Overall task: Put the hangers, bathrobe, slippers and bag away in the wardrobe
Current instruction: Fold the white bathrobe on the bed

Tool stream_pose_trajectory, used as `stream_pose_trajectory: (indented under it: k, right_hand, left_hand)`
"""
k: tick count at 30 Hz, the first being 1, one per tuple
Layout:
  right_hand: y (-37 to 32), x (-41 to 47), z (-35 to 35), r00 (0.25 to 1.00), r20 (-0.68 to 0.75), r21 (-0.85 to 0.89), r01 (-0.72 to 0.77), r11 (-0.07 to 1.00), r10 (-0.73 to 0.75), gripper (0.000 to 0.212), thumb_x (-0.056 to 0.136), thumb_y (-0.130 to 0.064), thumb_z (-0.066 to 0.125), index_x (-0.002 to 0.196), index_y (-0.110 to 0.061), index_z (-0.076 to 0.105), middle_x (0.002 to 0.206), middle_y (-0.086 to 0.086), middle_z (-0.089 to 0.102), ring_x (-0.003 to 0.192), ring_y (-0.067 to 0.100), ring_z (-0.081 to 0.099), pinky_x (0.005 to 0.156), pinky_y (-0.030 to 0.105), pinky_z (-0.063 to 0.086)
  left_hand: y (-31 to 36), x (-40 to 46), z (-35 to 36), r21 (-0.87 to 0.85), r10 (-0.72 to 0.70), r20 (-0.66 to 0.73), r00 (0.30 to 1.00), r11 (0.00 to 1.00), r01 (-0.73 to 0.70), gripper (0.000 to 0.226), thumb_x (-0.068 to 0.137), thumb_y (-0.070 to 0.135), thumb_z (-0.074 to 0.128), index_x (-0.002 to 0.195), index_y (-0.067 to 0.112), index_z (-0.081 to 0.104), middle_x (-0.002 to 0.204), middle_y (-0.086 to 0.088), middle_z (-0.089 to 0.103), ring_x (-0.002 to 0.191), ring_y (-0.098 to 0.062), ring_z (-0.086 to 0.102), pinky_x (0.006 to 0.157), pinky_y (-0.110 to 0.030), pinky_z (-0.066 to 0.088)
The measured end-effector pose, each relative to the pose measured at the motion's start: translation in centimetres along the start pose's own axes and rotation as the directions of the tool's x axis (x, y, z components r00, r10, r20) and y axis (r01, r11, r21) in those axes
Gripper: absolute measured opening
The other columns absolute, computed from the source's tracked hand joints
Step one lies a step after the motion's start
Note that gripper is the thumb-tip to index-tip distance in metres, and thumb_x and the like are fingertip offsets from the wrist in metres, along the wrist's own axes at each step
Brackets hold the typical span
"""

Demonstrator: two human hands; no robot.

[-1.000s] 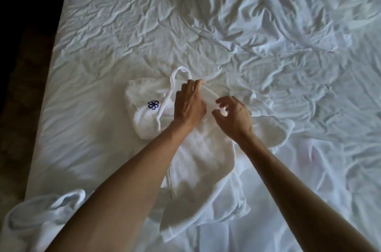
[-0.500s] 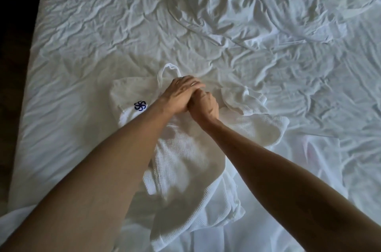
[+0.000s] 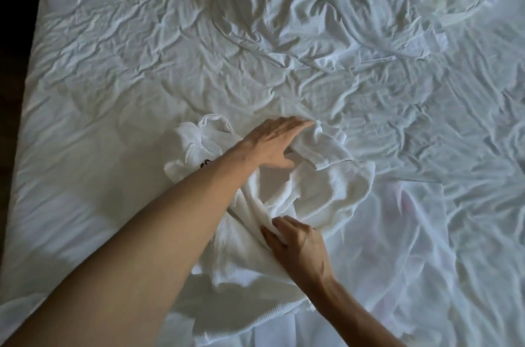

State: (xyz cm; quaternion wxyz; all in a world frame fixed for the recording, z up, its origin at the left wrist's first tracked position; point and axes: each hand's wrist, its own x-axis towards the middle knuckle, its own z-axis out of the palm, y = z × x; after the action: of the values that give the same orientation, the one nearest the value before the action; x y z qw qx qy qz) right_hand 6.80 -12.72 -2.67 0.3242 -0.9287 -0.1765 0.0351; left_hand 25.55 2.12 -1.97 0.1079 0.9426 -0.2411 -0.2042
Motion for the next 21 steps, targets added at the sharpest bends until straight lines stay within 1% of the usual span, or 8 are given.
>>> stream_pose_trajectory:
  k: [2,4,6,9,11,15,18,21]
  right_hand:
    - [0.0,-0.1,0.1,1.000,-0.009,-0.008,0.006,1.000,-0.006,0.051,0.086,-0.033,0.072,0.071,-0.028,0.024,0.058,-0.006,0.037,0.045,0.015,0.034,0.047,0.022,0.020]
    - [0.2,0.3,0.0,1.000,0.003,0.001,0.024,1.000,-0.024,0.052,0.086,-0.032,0.073,0.072,-0.028,0.024,0.058,-0.005,0.039,0.045,0.016,0.034,0.047,0.022,0.020]
    - [0.6,0.7,-0.6,0.998,0.015,0.021,0.068,0.997,-0.068,0.049,0.087,-0.032,0.072,0.072,-0.029,0.025,0.059,-0.006,0.035,0.046,0.017,0.031,0.048,0.023,0.020]
    - [2.5,1.4,-3.0,0.991,0.018,0.030,0.131,0.991,-0.131,0.042,0.090,-0.032,0.070,0.066,-0.024,0.037,0.061,-0.008,0.037,0.047,0.018,0.034,0.045,0.026,0.024]
    - [4.7,2.0,-5.0,0.988,-0.010,-0.011,0.151,0.988,-0.151,0.034,0.087,-0.033,0.074,0.066,-0.019,0.051,0.060,-0.003,0.049,0.049,0.023,0.049,0.043,0.029,0.033]
    - [8.7,4.8,-7.7,0.980,0.040,-0.093,0.198,0.976,-0.195,0.021,0.084,-0.027,0.080,0.073,-0.015,0.067,0.060,-0.003,0.053,0.046,0.023,0.055,0.045,0.023,0.030]
    - [10.2,8.3,-8.3,0.958,0.047,-0.121,0.286,0.950,-0.283,0.028,0.091,-0.031,0.069,0.071,-0.013,0.064,0.060,-0.002,0.052,0.046,0.025,0.054,0.042,0.025,0.032]
    - [11.7,11.7,-9.7,0.932,0.053,-0.190,0.361,0.913,-0.358,0.040,0.094,-0.041,0.055,0.076,-0.009,0.071,0.064,0.002,0.057,0.051,0.027,0.060,0.041,0.030,0.040]
  left_hand:
    - [3.3,1.8,1.5,-0.047,0.051,0.061,0.997,0.998,-0.048,0.104,0.072,0.054,0.081,0.156,0.024,0.027,0.159,0.001,0.036,0.141,-0.022,0.041,0.115,-0.041,0.036]
    - [5.6,2.8,2.3,-0.107,0.044,0.068,0.997,0.994,-0.037,0.072,0.084,0.040,0.076,0.147,0.024,0.046,0.148,0.002,0.053,0.132,-0.021,0.053,0.109,-0.038,0.042]
    - [5.9,3.3,2.1,-0.062,-0.021,-0.077,0.997,0.998,0.017,0.030,0.095,0.018,0.061,0.125,0.020,0.064,0.125,-0.002,0.069,0.112,-0.024,0.067,0.093,-0.037,0.050]
    - [2.7,2.0,-0.4,0.047,-0.210,-0.221,0.952,0.973,0.226,0.023,0.096,0.013,0.055,0.114,0.017,0.069,0.110,-0.009,0.072,0.102,-0.031,0.070,0.083,-0.039,0.052]
    - [-1.6,-0.3,-2.9,0.062,-0.402,-0.271,0.875,0.900,0.432,0.025,0.097,0.018,0.054,0.116,0.017,0.069,0.114,-0.014,0.070,0.105,-0.035,0.068,0.085,-0.040,0.053]
    - [-10.6,-8.7,-6.9,0.024,-0.706,-0.307,0.639,0.665,0.746,0.028,0.095,0.020,0.063,0.120,0.010,0.070,0.119,-0.027,0.065,0.111,-0.044,0.063,0.090,-0.045,0.050]
    - [-13.5,-15.4,-7.1,-0.018,-0.817,-0.290,0.498,0.525,0.851,0.035,0.090,0.017,0.069,0.124,0.012,0.070,0.119,-0.029,0.064,0.111,-0.046,0.062,0.092,-0.046,0.049]
    - [-14.0,-21.2,-5.0,-0.052,-0.886,-0.239,0.396,0.419,0.906,0.032,0.088,0.017,0.071,0.117,0.003,0.071,0.117,-0.030,0.065,0.108,-0.046,0.064,0.090,-0.046,0.050]
